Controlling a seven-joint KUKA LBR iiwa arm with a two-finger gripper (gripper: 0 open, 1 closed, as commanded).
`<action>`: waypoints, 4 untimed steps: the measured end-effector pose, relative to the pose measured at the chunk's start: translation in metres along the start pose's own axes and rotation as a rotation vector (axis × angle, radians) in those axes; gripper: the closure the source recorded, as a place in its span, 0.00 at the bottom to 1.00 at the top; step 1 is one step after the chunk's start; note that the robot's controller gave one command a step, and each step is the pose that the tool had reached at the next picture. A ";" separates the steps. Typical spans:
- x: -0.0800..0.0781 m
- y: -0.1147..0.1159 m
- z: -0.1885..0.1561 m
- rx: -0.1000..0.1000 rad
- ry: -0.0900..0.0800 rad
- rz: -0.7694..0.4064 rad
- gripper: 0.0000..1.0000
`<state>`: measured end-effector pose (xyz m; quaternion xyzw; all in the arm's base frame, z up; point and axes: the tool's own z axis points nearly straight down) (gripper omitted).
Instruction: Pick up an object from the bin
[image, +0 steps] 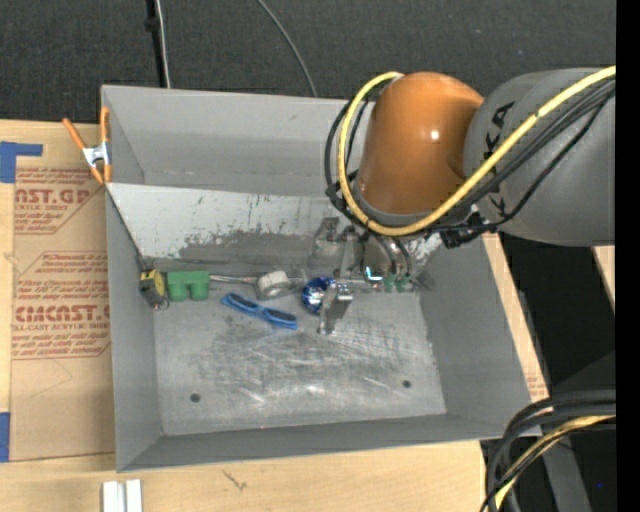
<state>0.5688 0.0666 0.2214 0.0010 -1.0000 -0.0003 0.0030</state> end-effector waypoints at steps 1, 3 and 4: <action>-0.006 -0.001 0.137 -0.002 -0.010 0.329 0.00; -0.006 0.003 0.026 -0.004 -0.015 0.331 1.00; -0.022 -0.029 -0.071 0.000 -0.016 0.123 1.00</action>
Offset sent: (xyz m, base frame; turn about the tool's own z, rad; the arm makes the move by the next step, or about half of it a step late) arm 0.0043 -0.0017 -0.1514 0.3335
